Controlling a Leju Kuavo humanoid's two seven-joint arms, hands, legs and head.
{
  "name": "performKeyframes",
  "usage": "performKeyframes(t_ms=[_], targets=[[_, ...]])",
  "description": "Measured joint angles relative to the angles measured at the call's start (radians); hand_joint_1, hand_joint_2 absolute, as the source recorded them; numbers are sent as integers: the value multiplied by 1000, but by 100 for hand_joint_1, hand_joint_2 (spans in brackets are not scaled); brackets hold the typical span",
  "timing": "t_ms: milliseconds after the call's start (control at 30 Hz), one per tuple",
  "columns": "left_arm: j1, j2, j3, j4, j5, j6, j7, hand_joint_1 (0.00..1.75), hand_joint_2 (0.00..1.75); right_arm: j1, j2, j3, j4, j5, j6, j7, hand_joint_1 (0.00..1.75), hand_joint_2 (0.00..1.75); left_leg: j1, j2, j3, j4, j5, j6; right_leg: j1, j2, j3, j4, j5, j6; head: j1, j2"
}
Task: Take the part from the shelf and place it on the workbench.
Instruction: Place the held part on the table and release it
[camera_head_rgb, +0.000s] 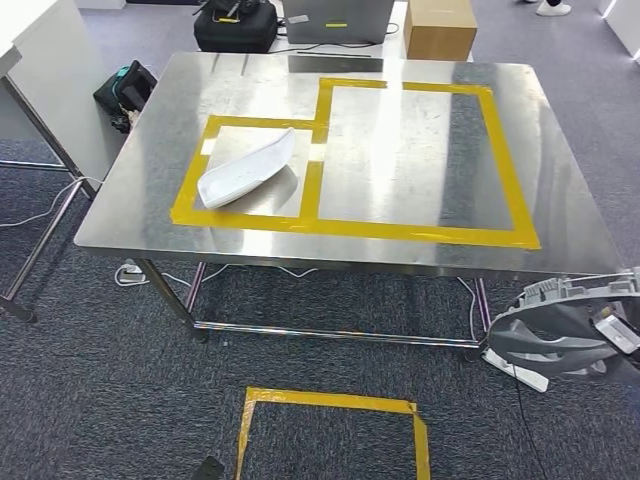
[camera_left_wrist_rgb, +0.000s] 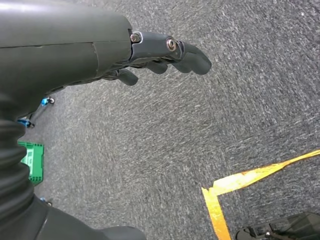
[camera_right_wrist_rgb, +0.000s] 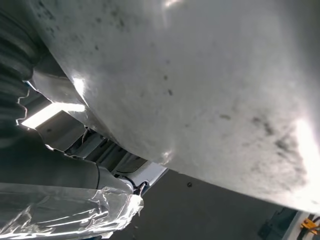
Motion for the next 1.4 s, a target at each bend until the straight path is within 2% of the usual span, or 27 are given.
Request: performKeyframes(t_ms=[700,1033,1400], targets=[[-4,1,-2,0,-10,-9,2,0,175,-28,-2,31,0,0,0,0,175,175,0,0,0,0,0,0,0,0,0,0,0,0,0,0],[-6,2,-16,0,-18,-14,7,0,175,-127,-45,31,32,0,0,0,175,175,0,0,0,0,1,1,0,0,0,0,1,1,0,0],[-8,1,-18,0,-18,-16,8,0,175,-185,-90,34,75,0,0,0,175,175,-1,0,0,0,1,1,-1,0,0,0,1,1,0,0]])
